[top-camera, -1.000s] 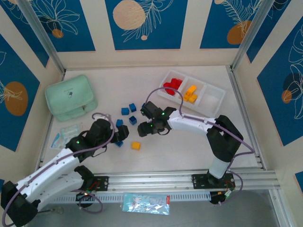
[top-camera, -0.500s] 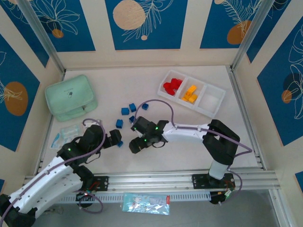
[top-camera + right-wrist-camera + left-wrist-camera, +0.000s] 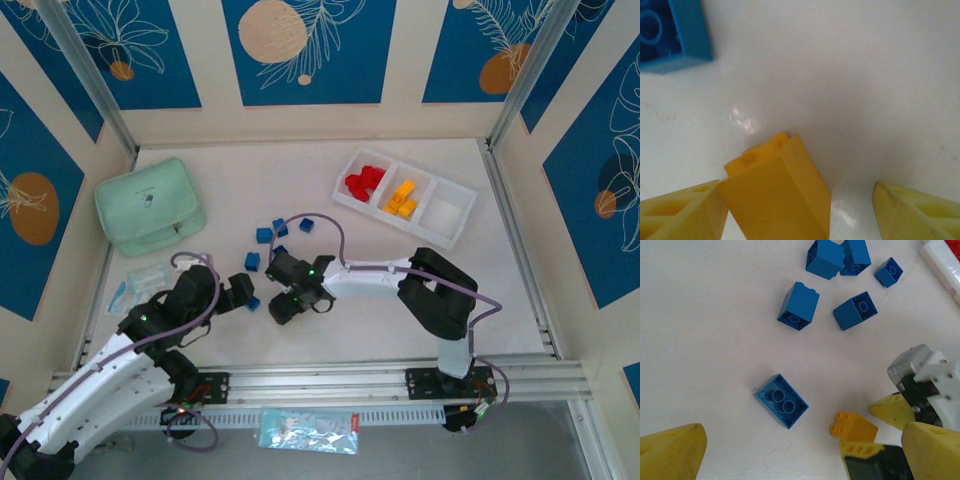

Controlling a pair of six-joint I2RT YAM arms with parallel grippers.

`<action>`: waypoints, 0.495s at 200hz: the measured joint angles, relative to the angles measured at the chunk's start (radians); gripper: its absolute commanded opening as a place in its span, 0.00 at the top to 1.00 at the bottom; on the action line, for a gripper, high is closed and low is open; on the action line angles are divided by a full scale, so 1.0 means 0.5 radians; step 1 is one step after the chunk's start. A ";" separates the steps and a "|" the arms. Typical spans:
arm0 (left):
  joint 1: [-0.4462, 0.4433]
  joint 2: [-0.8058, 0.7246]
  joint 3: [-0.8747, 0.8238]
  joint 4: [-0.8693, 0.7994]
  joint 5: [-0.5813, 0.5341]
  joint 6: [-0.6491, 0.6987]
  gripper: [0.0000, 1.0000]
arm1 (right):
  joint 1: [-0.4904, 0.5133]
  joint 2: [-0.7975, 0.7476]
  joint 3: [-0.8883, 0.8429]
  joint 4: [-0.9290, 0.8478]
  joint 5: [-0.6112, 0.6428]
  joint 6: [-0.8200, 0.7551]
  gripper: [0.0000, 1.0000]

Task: Sort the legos into containers by color
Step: Pick up the lego from the bottom-center of the table.

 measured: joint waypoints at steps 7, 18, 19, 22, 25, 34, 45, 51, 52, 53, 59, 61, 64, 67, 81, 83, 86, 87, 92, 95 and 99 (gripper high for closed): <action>0.000 0.000 0.000 0.000 0.000 0.000 0.01 | 0.000 0.017 0.022 -0.004 0.017 -0.007 0.33; 0.000 0.000 0.000 0.000 -0.003 0.000 0.01 | 0.000 0.041 0.046 -0.008 0.039 -0.023 0.37; 0.000 0.000 0.000 0.000 -0.005 0.000 0.01 | 0.000 0.043 0.047 -0.008 0.040 -0.021 0.37; 0.000 0.000 0.000 0.000 -0.007 0.000 0.01 | 0.000 0.048 0.050 -0.009 0.044 -0.027 0.38; 0.000 0.000 0.000 -0.001 -0.009 0.000 0.01 | 0.000 0.052 0.053 -0.011 0.047 -0.031 0.39; 0.000 0.000 0.000 0.000 -0.014 0.000 0.01 | 0.000 0.059 0.054 -0.016 0.052 -0.037 0.43; 0.000 -0.002 0.000 0.000 -0.015 0.000 0.01 | 0.000 0.066 0.055 -0.026 0.056 -0.048 0.48; 0.000 -0.002 0.000 0.000 -0.016 0.000 0.01 | 0.001 0.070 0.056 -0.033 0.064 -0.053 0.50; 0.000 -0.002 0.000 0.000 -0.015 0.000 0.01 | 0.001 0.070 0.056 -0.034 0.066 -0.051 0.50; 0.000 -0.002 0.000 0.000 -0.016 0.000 0.01 | 0.001 0.071 0.056 -0.034 0.068 -0.049 0.50; 0.000 -0.002 0.000 0.001 -0.016 0.000 0.01 | 0.002 0.074 0.062 -0.043 0.076 -0.052 0.52; 0.000 -0.002 0.000 0.001 -0.016 0.001 0.01 | 0.002 0.076 0.065 -0.046 0.080 -0.051 0.53; 0.000 -0.002 0.000 0.001 -0.016 0.000 0.01 | 0.002 0.077 0.068 -0.047 0.084 -0.056 0.54; 0.000 -0.002 0.000 0.001 -0.016 0.001 0.01 | 0.002 0.078 0.069 -0.048 0.090 -0.048 0.55; 0.000 -0.002 0.000 0.001 -0.017 0.001 0.01 | 0.005 0.078 0.076 -0.055 0.095 -0.044 0.61; 0.000 -0.002 0.000 0.001 -0.018 0.001 0.01 | 0.005 0.078 0.077 -0.055 0.096 -0.052 0.62; 0.001 -0.002 0.000 0.001 -0.019 0.001 0.01 | 0.005 0.078 0.077 -0.054 0.096 -0.046 0.63; 0.000 -0.002 0.000 0.001 -0.020 0.001 0.01 | 0.005 0.078 0.077 -0.054 0.096 -0.043 0.64; 0.000 -0.002 0.000 0.001 -0.021 0.001 0.01 | 0.005 0.077 0.077 -0.054 0.097 -0.047 0.66; 0.001 -0.002 0.000 0.001 -0.022 0.001 0.01 | 0.005 0.077 0.077 -0.055 0.098 -0.039 0.66; 0.001 -0.002 0.000 0.001 -0.022 0.001 0.01 | 0.004 0.076 0.077 -0.055 0.096 -0.043 0.68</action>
